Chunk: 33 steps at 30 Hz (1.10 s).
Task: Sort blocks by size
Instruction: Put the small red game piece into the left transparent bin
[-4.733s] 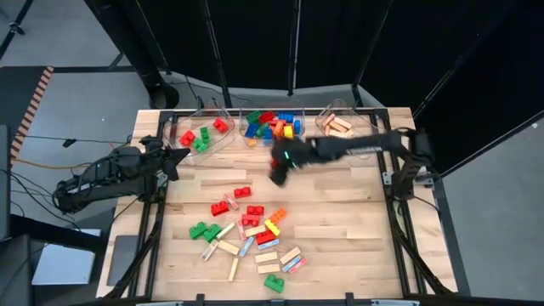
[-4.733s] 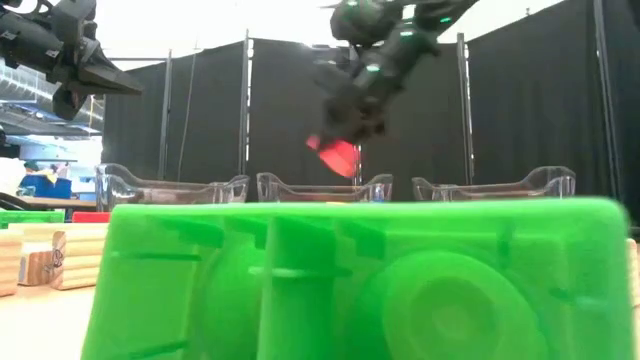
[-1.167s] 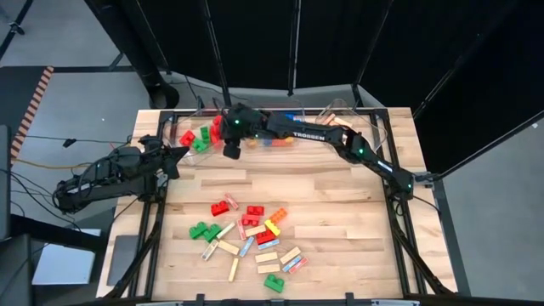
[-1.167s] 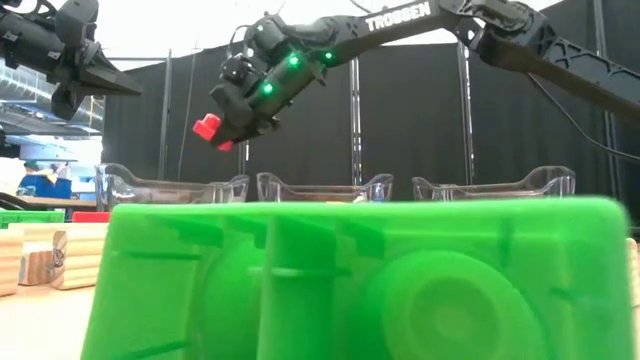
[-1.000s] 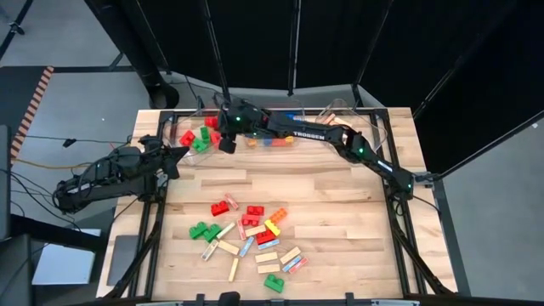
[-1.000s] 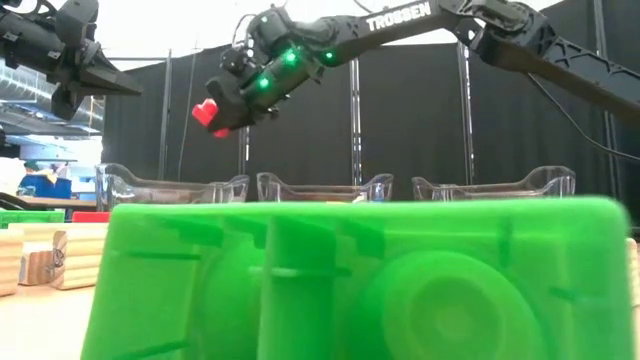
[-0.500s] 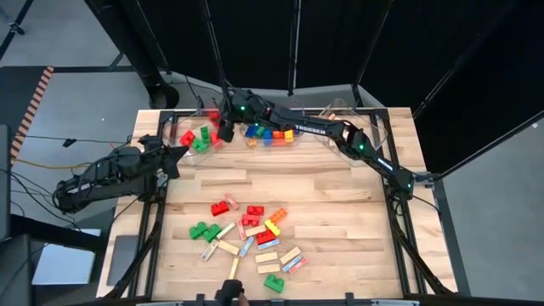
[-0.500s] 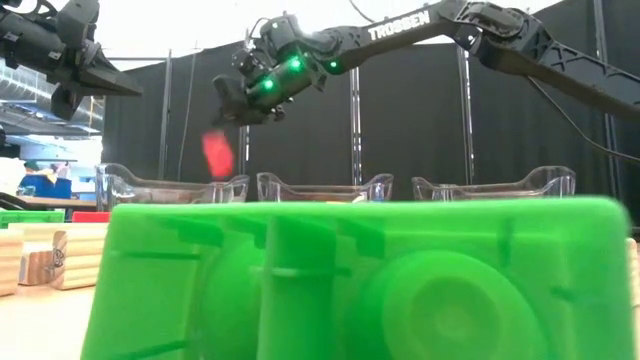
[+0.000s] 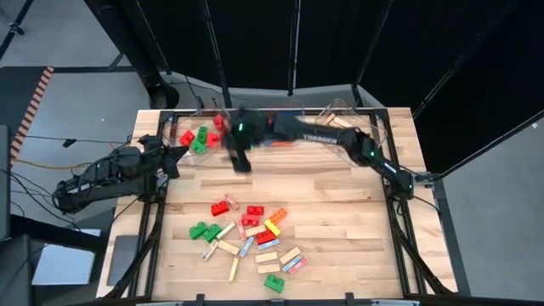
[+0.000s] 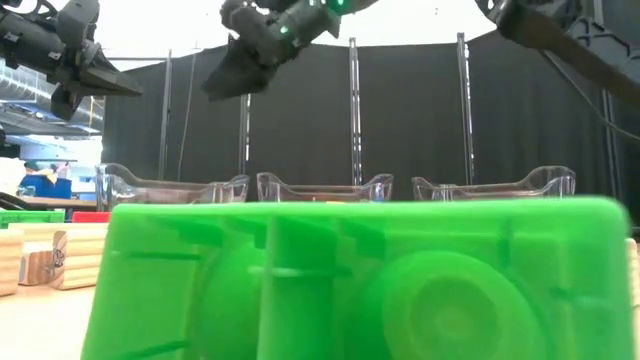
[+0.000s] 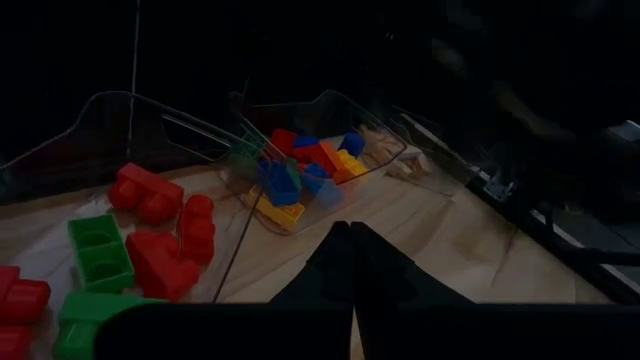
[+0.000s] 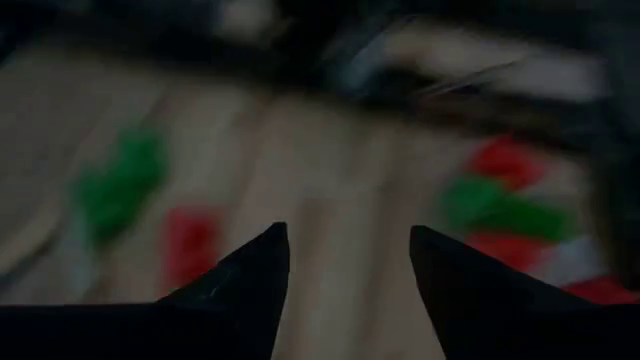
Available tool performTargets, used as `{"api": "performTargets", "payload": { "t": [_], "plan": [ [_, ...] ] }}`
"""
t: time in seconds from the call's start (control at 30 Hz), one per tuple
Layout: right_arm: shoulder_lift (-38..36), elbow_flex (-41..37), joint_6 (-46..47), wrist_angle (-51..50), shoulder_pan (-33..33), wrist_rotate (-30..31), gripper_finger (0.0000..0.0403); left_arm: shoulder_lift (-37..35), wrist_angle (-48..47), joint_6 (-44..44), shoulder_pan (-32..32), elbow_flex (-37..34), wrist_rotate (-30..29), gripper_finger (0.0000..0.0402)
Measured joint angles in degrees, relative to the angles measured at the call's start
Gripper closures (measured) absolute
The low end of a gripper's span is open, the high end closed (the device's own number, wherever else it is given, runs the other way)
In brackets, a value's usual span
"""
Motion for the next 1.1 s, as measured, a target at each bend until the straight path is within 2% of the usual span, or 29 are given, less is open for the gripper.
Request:
{"api": "performTargets", "payload": {
  "t": [0.07,0.2,0.3,0.37,0.53,0.77,0.9,1.0,1.1],
  "plan": [
    [0.4,-0.2,-4.0,-6.7,3.3,0.8,0.0184,0.0,0.0,0.0,0.0,0.0,0.0,0.0399],
    [1.3,-0.4,-9.8,-19.7,8.7,6.4,0.0182,0.0,0.0,0.0,0.0,0.0,0.0,0.0399],
    [0.6,-3.2,-6.8,-25.9,10.8,6.6,0.0182,0.0,0.0,0.0,0.0,0.0,0.0,0.0399],
    [1.1,-4.8,-3.6,-28.5,11.4,3.3,0.0184,0.0,0.0,0.0,0.0,0.0,0.0,0.0400],
    [0.9,-9.7,2.7,-23.6,12.1,1.9,0.0185,0.0,0.0,0.0,0.0,0.0,0.0,0.0399],
    [1.1,-18.7,9.1,-10.8,13.5,1.0,0.0185,0.0,0.0,0.0,0.0,0.0,0.0,0.0399],
    [0.8,-21.8,11.2,-7.6,13.9,-0.2,0.0185,0.0,0.0,0.0,0.0,0.0,0.0,0.0400],
    [0.5,-24.2,11.8,-5.2,13.9,3.8,0.0188,0.0,0.0,0.0,0.0,0.0,0.0,0.0399],
    [0.4,-25.9,12.5,-4.0,13.9,10.7,0.0199,0.0,0.0,-0.1,0.0,0.0,0.0,0.0399]
  ]
}}
